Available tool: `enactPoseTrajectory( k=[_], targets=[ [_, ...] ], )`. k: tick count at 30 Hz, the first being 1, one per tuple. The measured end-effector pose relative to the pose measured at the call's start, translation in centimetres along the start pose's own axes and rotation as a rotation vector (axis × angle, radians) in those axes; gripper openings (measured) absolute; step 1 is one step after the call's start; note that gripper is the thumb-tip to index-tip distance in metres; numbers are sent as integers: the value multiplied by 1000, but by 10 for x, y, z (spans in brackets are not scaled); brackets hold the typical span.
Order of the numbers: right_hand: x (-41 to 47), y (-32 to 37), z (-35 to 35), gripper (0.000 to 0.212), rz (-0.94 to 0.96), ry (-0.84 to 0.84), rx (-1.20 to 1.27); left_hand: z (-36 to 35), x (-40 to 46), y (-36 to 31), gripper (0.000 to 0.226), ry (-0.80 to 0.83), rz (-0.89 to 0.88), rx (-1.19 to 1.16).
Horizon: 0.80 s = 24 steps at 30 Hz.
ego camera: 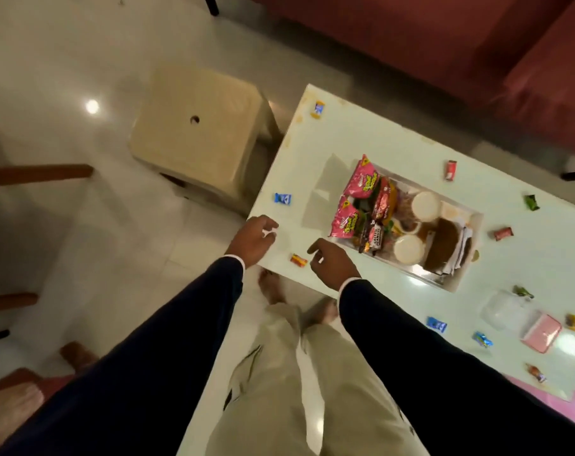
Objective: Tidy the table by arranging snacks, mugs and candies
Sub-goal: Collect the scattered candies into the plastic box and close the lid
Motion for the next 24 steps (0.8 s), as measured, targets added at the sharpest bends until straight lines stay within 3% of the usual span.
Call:
enactPoseTrajectory(
  k=[8,11,14,17,20,24],
  targets=[
    [81,-11,-74,58,25,6,-496,-12,77,52,50,-29,-169,288],
    [93,-22,-90,53,90,-36,-549,-18,101,54,57,-54,-233,474],
    [99,-30,-88,32,117,-65,-430,-22,120,49,65,-106,-282,638],
    [94,-36,-74,14,57,62,-47,-23,134,43,67,-54,-312,719],
    [75,-37,-52,16,-68,126,310,-23,146,39,62,68,-376,862],
    [37,-48,-25,8,-139,145,473,-25,154,32,44,98,-488,1070]
  ],
)
Point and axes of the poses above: each hand's wrist, its own x-axis towards the middle knuckle, its own z-axis out of the back of the hand, y = z × x, the point moved 1 cm from there along x, towards the middle knuckle, and after that the axes turned 7 degrees about -z, right-handed, at the moved point
